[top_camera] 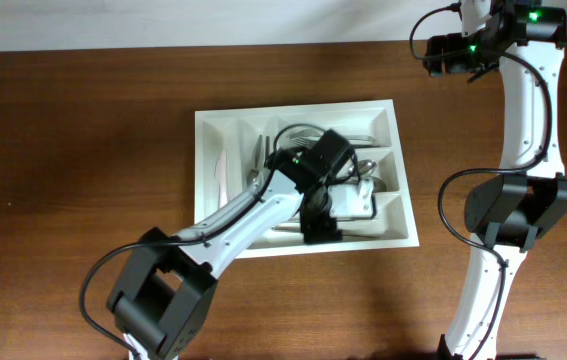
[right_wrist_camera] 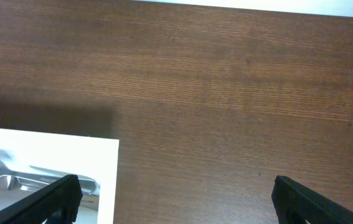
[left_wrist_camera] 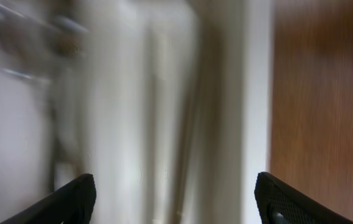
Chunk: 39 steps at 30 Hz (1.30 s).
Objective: Pack container
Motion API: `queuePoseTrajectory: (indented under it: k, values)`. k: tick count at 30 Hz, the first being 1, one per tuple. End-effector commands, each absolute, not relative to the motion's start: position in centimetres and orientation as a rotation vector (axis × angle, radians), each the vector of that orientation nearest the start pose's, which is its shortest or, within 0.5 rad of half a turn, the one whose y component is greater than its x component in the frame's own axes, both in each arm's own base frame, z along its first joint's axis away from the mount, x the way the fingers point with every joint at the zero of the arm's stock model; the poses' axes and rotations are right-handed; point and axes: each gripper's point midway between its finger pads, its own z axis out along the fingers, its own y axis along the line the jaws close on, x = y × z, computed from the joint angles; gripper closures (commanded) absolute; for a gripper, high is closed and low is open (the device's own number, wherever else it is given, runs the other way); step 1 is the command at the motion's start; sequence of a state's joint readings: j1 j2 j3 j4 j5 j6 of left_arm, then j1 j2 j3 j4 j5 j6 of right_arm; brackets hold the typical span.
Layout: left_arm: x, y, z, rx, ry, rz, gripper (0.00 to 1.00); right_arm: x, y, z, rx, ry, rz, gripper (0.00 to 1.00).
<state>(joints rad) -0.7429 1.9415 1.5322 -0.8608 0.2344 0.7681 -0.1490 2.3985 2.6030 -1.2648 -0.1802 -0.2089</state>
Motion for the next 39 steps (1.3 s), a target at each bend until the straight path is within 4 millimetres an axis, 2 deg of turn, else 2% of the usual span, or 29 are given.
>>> queuePoseTrajectory:
  k: [1,3,4,6,7,11,14,17,21,23,39]
  values:
    - [34.6,-33.2,15.1,1.611,2.106,-0.305,0.16,55.9,-5.2,20.8,-0.134,2.565,0.092,0.01]
    - [37.3,-31.9,17.4,1.417,2.178,-0.235,0.16,55.9,-5.2,20.8,-0.134,2.565,0.092,0.01]
    - [39.4,-30.1,19.0,1.223,2.252,-0.159,0.14,55.9,-5.2,20.8,-0.134,2.565,0.092,0.01]
    - [42.5,-25.8,20.9,0.877,2.361,-0.019,0.02,55.9,-5.2,20.8,-0.134,2.565,0.092,0.01]
    - [44.0,-22.9,22.0,0.696,2.395,0.046,0.01,55.9,-5.2,20.8,-0.134,2.565,0.092,0.01]
    - [46.6,-16.6,23.5,0.501,2.409,0.109,0.01,55.9,-5.2,20.8,-0.134,2.565,0.092,0.01]
    - [47.9,-10.3,24.0,0.306,2.443,0.15,0.01,55.9,-5.2,20.8,-0.134,2.565,0.092,0.01]
    - [48.5,-5.3,24.0,0.183,2.466,0.186,0.01,55.9,-5.2,20.8,-0.134,2.565,0.092,0.01]
    - [48.2,-2.8,23.7,0.127,2.498,0.212,0.01,55.9,-5.2,20.8,-0.134,2.565,0.092,0.01]
    - [48.0,-2.4,23.5,0.118,2.511,0.218,0.01,55.9,-5.2,20.8,-0.134,2.565,0.092,0.01]
    - [47.9,-2.3,23.4,0.119,2.516,0.219,0.01,55.9,-5.1,20.8,-0.137,2.564,0.093,0.01]
